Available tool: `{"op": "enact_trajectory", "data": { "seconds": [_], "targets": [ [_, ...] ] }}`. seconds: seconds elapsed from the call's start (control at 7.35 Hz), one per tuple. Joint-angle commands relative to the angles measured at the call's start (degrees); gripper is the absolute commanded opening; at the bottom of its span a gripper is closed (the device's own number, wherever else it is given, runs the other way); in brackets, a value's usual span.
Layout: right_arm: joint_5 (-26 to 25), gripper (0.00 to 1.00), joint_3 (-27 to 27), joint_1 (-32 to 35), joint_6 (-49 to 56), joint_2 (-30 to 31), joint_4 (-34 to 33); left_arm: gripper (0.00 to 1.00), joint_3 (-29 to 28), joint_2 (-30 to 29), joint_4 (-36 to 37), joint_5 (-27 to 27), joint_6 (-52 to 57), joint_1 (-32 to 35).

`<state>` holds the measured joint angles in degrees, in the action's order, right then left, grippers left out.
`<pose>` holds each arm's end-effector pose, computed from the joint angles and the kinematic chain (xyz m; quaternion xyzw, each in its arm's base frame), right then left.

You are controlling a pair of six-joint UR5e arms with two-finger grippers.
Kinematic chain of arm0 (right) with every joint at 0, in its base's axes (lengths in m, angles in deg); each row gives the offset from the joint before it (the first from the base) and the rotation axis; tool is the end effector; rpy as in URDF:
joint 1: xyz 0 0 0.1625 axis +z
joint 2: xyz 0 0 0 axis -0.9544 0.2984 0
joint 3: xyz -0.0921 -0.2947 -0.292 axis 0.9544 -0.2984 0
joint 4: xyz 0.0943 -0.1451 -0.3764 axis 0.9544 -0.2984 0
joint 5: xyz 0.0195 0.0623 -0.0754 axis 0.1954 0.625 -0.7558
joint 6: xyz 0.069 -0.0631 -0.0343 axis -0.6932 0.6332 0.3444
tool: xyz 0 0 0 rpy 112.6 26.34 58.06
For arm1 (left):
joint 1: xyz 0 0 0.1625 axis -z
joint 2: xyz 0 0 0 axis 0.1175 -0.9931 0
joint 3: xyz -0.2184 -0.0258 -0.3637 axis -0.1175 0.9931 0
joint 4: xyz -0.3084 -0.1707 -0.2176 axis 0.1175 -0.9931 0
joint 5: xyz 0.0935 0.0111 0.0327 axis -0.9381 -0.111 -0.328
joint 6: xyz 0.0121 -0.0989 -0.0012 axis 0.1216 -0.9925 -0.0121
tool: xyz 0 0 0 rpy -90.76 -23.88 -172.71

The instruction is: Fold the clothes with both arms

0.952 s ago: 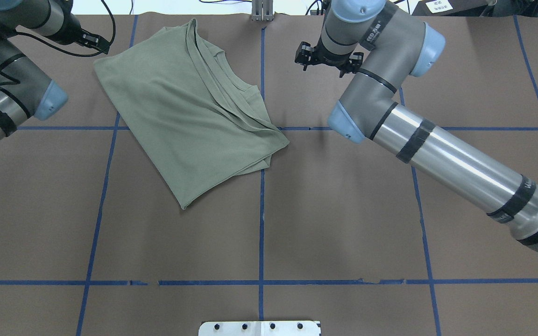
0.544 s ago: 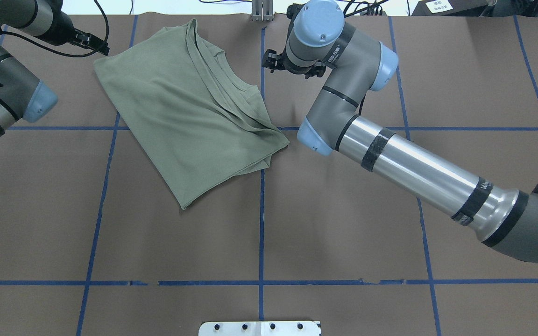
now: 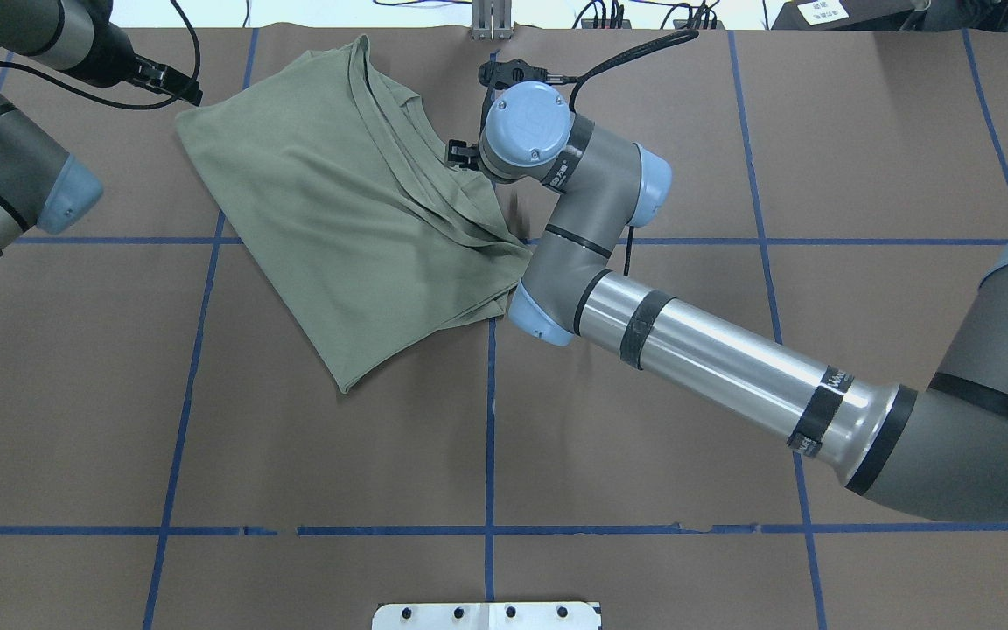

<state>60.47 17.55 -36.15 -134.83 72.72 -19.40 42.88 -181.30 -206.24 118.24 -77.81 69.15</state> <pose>-0.6310 -0.6278 0.2184 0.2075 -0.4242 0.1192 0.8734 0.2679 -0.7007 0.4273 0.2621 0.3922 0.0781 0.8783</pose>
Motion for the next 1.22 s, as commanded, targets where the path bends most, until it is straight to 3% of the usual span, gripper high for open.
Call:
{"op": "enact_trajectory", "data": {
  "seconds": [0.0, 0.54, 1.09],
  "targets": [
    [-3.4, 0.75, -3.2, -2.0, 0.5, -2.0, 0.9, 1.00, 0.6, 0.4, 0.0, 0.0, 0.0, 0.0],
    [-4.6, 0.55, -3.4, -2.5, 1.4, -2.0, 0.9, 1.00, 1.2, 1.1, 0.0, 0.0, 0.0, 0.0],
    [-4.6, 0.54, -3.7, -2.5, 2.7, -1.9, 0.9, 1.00, 1.2, 1.1, 0.0, 0.0, 0.0, 0.0]
  ]
}}
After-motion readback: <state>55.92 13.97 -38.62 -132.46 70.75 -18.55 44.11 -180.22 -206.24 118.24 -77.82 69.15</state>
